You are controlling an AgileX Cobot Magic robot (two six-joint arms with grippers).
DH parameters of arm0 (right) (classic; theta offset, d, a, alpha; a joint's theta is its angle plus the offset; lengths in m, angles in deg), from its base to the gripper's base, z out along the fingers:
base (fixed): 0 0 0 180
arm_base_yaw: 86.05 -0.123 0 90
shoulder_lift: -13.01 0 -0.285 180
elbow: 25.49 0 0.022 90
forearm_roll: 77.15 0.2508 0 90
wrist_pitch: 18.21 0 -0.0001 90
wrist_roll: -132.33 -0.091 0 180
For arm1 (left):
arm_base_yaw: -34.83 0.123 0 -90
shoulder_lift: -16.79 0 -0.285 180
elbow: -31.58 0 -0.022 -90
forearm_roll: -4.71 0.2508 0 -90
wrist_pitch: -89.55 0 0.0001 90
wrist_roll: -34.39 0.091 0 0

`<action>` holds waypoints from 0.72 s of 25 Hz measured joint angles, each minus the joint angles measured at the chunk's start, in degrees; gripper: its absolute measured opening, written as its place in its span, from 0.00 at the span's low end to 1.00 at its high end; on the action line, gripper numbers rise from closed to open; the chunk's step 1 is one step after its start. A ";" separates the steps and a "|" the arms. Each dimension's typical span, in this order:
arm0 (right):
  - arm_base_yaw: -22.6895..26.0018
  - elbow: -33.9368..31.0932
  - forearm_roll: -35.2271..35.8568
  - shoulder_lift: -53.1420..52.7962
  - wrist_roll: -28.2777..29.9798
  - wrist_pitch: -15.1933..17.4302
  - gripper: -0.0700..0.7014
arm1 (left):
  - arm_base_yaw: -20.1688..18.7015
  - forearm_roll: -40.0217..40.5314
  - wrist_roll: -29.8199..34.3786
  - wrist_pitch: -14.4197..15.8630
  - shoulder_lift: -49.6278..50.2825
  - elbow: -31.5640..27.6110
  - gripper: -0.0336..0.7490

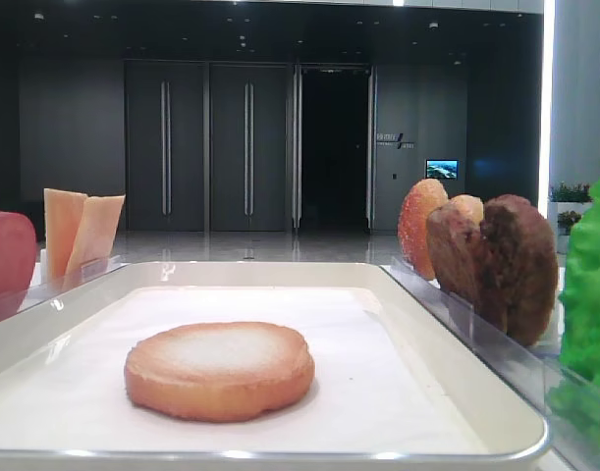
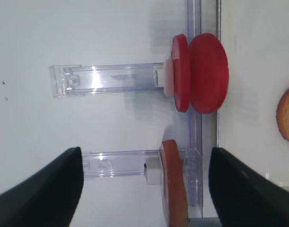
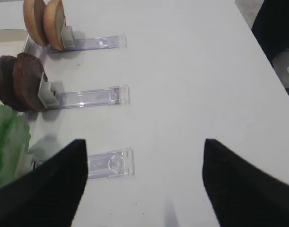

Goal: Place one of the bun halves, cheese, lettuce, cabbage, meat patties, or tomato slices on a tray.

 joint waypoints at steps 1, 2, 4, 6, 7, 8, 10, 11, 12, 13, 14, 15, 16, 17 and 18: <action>0.00 0.00 0.00 0.00 0.00 0.00 0.76 | 0.88 0.06 0.48 0.00 -0.23 0.00 0.85; 0.00 0.00 0.00 0.00 0.00 0.00 0.76 | 1.75 0.23 1.04 0.00 -0.44 0.00 0.85; 0.00 0.00 0.00 0.00 0.00 0.00 0.76 | 3.05 1.00 1.45 0.00 -0.93 0.00 0.85; 0.00 0.00 0.00 0.00 0.00 0.00 0.76 | 4.19 1.76 1.68 0.06 -1.42 0.00 0.85; 0.00 0.00 0.00 0.00 0.00 0.00 0.76 | 4.64 2.11 1.83 0.11 -1.64 0.00 0.85; 0.00 0.00 0.00 0.00 0.00 0.00 0.76 | 5.17 2.26 1.97 0.17 -1.78 0.00 0.85; 0.00 0.00 0.00 0.00 0.00 0.00 0.76 | 6.21 2.47 2.65 0.23 -2.10 0.00 0.85; 0.00 0.00 0.00 0.00 0.00 0.00 0.76 | 6.64 2.59 2.88 0.23 -2.21 0.00 0.85; 0.00 0.00 0.00 0.00 0.00 0.00 0.76 | 7.07 2.59 3.09 0.23 -2.44 0.00 0.85; 0.00 0.00 0.00 0.00 0.00 0.00 0.76 | 7.41 2.59 3.38 0.23 -2.69 0.00 0.85; 0.00 0.00 0.00 0.00 0.00 0.00 0.76 | 7.62 2.76 3.51 0.23 -3.13 -0.19 0.85; 0.00 0.00 0.00 0.00 0.00 0.00 0.76 | 7.70 3.08 3.56 0.29 -3.63 -0.60 0.85; 0.00 0.00 0.00 0.00 0.00 0.00 0.76 | 7.83 3.38 3.66 0.29 -4.10 -1.09 0.85; 0.00 0.00 0.00 0.00 0.00 0.00 0.76 | 7.84 3.54 3.66 0.37 -4.72 -1.80 0.85; 0.00 0.00 0.00 0.00 0.00 0.00 0.76 | 7.84 3.65 3.66 0.40 -5.35 -2.53 0.85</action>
